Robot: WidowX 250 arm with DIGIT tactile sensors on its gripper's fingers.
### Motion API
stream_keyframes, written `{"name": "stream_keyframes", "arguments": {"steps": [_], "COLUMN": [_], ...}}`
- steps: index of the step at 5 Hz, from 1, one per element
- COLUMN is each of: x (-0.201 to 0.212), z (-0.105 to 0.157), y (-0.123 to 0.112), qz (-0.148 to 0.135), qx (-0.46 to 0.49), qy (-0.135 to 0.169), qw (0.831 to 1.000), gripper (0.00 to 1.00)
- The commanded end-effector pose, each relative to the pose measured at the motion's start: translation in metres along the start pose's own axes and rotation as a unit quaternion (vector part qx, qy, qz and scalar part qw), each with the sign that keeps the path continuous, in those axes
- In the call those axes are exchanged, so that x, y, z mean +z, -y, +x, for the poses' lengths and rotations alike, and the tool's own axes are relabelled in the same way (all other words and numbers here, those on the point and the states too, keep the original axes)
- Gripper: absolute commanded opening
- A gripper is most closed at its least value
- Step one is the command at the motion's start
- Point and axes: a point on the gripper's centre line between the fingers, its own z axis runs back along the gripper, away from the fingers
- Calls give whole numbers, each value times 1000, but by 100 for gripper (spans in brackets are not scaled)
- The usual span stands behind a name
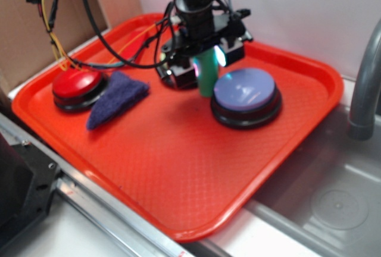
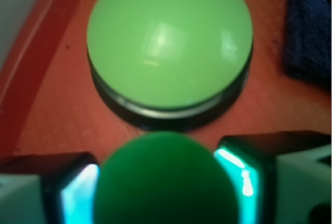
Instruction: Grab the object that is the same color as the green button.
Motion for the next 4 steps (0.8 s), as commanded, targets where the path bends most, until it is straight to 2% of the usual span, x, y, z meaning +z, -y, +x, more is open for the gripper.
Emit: {"name": "stream_keyframes", "arguments": {"steps": [1,2,3,4], "x": [34,70,101,130], "z": [16,19,17,13], "y": [-1,-7,-21,-41], "qz": [-29,-22,-26,-41], "qx": [-63,-186,-309,-391], "qy": [-44,-79,-79,-68], "qw": [997,979,947,917], "gripper": [0,0,0,0]}}
